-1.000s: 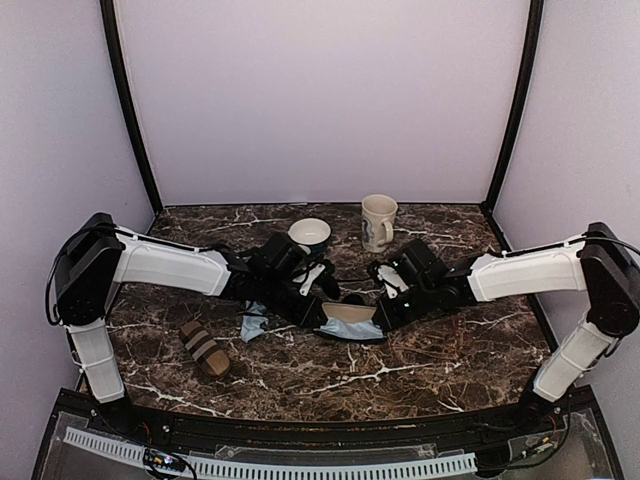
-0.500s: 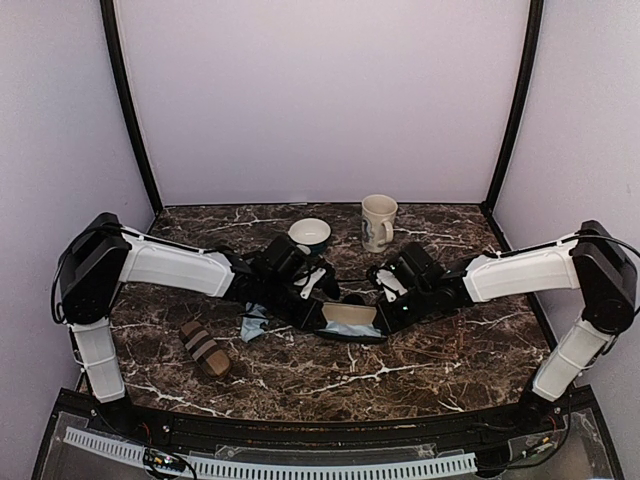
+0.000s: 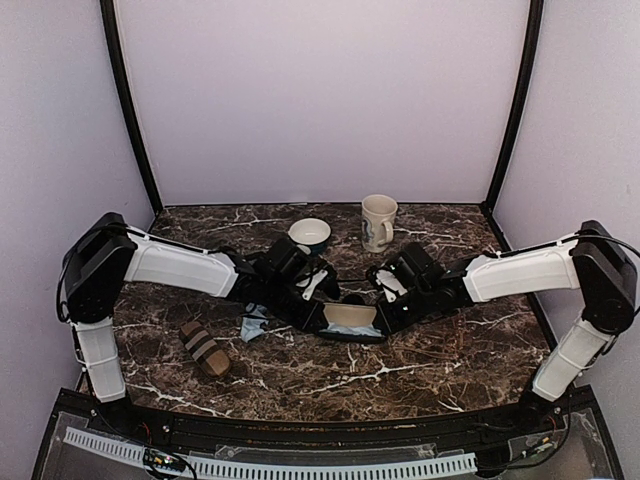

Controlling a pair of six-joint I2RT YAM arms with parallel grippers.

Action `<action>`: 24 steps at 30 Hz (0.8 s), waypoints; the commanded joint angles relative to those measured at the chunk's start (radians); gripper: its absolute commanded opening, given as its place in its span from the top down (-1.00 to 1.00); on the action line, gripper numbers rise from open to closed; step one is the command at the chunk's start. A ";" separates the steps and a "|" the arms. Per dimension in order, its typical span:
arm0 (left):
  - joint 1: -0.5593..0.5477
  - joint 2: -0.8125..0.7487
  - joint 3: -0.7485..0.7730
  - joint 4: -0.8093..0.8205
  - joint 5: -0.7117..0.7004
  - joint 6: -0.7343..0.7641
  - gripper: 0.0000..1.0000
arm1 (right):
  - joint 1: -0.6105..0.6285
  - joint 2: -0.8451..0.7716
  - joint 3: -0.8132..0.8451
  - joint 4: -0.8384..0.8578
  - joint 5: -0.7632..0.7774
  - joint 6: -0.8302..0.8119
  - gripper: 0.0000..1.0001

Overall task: Organize the sunglasses
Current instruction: Fold the folded cleaning cloth into the sunglasses case.

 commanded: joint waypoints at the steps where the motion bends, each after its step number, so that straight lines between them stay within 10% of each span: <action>1: 0.006 0.004 0.029 -0.022 0.008 0.016 1.00 | -0.006 -0.010 0.009 -0.003 -0.005 -0.006 1.00; 24: 0.004 0.012 0.040 -0.026 0.007 0.039 1.00 | -0.006 -0.017 0.000 0.003 -0.029 -0.017 1.00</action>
